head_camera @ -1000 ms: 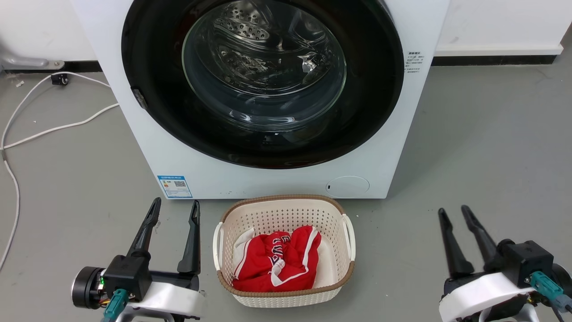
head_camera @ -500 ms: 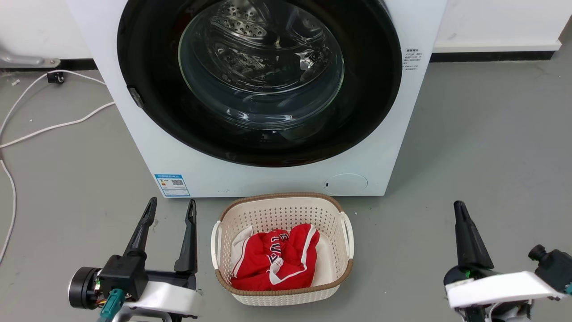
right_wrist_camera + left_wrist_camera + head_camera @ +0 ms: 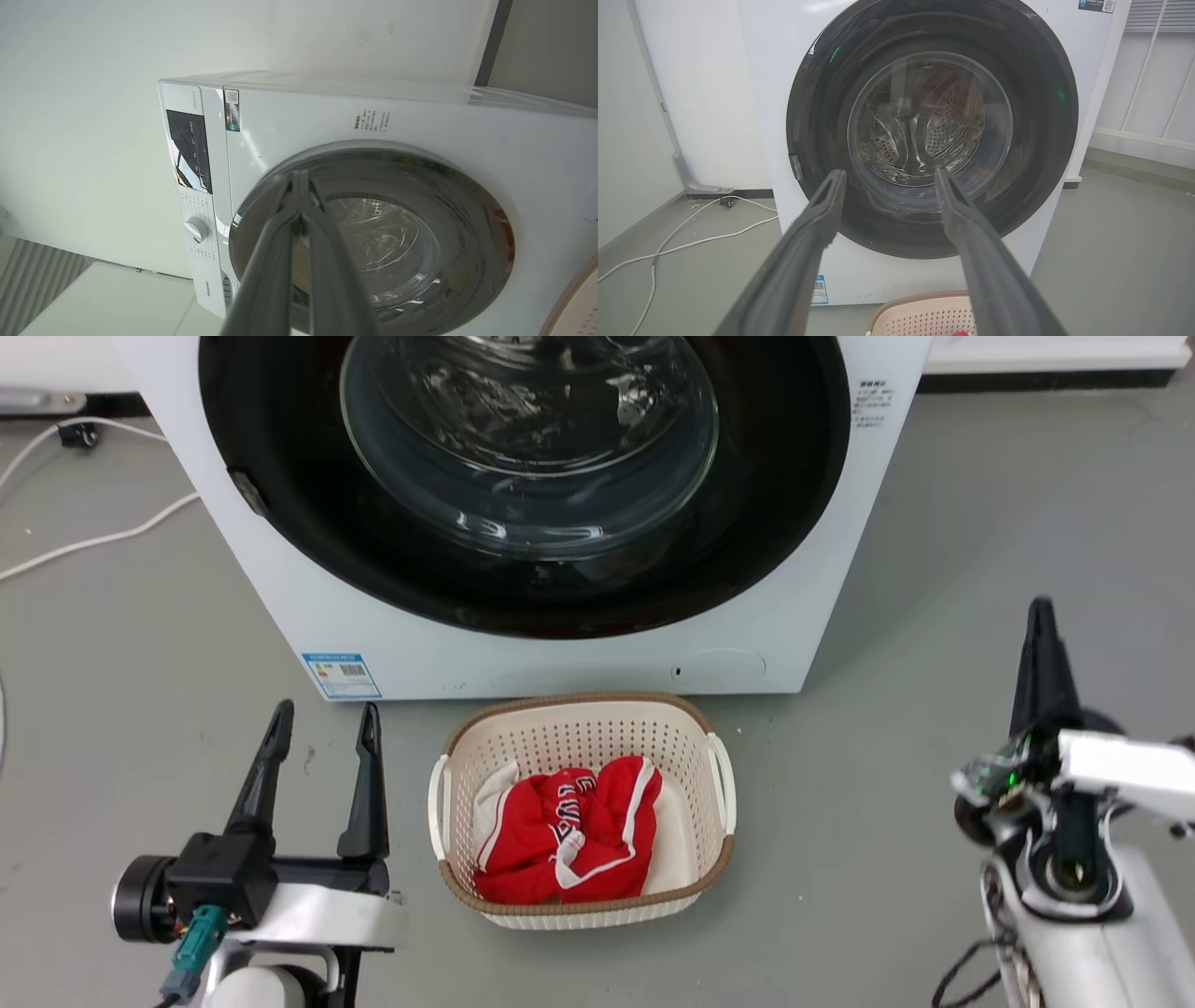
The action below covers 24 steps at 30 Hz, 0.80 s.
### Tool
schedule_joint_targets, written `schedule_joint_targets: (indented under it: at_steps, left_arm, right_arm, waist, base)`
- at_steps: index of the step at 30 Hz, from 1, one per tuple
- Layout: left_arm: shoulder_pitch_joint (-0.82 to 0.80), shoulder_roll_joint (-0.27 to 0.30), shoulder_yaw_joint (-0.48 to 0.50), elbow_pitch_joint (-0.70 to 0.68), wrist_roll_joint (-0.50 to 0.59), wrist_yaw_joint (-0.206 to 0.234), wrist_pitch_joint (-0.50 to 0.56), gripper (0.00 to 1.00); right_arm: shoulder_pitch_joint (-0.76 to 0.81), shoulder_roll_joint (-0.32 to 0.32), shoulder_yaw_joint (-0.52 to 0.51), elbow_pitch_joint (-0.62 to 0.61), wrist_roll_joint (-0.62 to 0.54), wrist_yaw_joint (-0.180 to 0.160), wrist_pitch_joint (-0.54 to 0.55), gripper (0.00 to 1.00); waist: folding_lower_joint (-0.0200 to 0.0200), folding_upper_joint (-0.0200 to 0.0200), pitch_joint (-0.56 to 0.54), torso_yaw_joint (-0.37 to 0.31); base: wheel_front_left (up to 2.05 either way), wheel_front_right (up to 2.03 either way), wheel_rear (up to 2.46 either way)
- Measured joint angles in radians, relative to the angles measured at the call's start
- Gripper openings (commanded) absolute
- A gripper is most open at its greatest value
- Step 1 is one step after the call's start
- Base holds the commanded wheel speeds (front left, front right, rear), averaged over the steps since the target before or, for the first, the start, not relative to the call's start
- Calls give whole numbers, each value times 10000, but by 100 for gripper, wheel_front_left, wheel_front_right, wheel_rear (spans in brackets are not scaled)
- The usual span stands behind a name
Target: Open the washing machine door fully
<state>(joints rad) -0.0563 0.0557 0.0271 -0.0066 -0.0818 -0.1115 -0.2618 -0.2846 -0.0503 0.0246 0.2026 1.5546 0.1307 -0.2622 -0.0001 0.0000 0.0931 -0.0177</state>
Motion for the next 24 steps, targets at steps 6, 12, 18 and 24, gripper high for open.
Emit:
schedule_joint_targets:
  at_steps: [6, 12, 18, 24]
  left_arm:
    - [-523, -15, 121, -173, 0, 0, -12, 100]
    - [-1092, -27, 140, -370, -21, -33, -12, 100]
    - [-1517, -36, -6, -525, -52, -86, -12, 100]
    - [-1779, -38, -153, -779, -94, -109, -12, 100]
  right_arm:
    - [-2000, -263, -539, 943, 798, 0, 470, 0]
    - [-4308, -1229, -600, 2688, 1076, 0, 1415, 0]
    - [-6454, -2155, 130, 4696, 750, 0, 2725, 0]
    - [-8274, -2562, 1074, 6238, 330, 0, 4357, 0]
  waist:
    - [1, 0, 682, -40]
    - [1, 0, 1398, 26]
    - [2, 0, 1957, 195]
    - [2, 0, 2427, 383]
  base:
    - [0, 0, 0]
    - [0, 0, 0]
    - [0, 0, 0]
    - [0, 0, 0]
